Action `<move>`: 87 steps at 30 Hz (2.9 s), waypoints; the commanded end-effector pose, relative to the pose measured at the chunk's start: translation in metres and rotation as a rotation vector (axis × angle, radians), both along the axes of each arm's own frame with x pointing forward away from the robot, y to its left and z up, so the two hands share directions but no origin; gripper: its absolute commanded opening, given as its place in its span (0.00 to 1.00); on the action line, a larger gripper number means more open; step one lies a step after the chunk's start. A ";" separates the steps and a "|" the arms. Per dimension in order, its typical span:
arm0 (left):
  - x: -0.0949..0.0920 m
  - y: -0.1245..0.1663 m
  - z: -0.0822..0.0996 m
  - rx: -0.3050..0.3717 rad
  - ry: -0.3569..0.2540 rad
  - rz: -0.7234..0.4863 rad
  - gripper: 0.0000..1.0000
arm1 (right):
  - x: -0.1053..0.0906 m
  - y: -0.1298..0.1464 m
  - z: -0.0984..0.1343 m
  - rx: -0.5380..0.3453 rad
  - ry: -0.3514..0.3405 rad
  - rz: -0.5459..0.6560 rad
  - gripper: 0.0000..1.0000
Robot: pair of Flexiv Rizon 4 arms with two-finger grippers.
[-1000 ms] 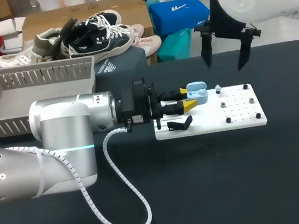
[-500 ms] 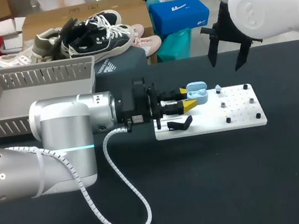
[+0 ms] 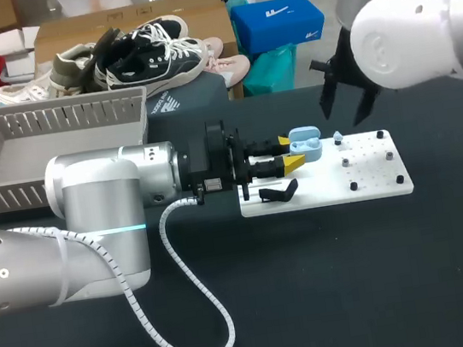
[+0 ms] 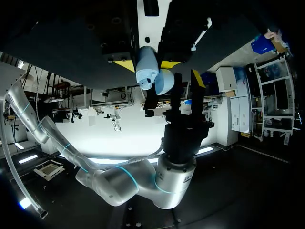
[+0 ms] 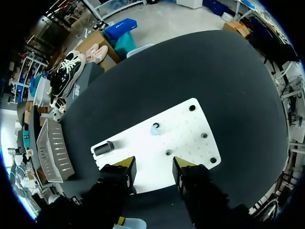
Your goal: Pick up each earbud case from the left stands, insert the matching earbuds, close the lid, and place the case in the box.
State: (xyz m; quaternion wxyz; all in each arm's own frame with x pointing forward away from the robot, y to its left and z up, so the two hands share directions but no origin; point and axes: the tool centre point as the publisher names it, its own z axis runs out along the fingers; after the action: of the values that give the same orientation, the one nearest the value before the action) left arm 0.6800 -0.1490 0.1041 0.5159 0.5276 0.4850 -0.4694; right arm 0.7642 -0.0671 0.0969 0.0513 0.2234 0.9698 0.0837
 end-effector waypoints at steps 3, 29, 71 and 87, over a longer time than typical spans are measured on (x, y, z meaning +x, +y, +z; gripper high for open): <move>-0.001 0.000 0.000 0.000 -0.001 0.005 0.00 | 0.001 -0.004 -0.018 0.020 -0.010 -0.001 0.45; -0.001 0.000 0.000 0.000 -0.001 0.005 0.00 | 0.013 -0.003 -0.056 -0.047 -0.118 -0.048 0.42; -0.001 0.000 0.000 0.000 -0.001 0.005 0.00 | 0.030 -0.005 -0.075 -0.044 -0.054 -0.048 0.00; -0.001 0.000 0.000 0.000 -0.001 0.005 0.00 | 0.024 -0.006 -0.067 -0.014 -0.028 -0.040 0.00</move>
State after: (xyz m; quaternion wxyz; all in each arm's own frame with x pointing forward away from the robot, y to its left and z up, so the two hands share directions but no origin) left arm 0.6800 -0.1490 0.1041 0.5159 0.5276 0.4850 -0.4694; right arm 0.7894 -0.0706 0.0253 0.0719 0.2414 0.9646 0.0781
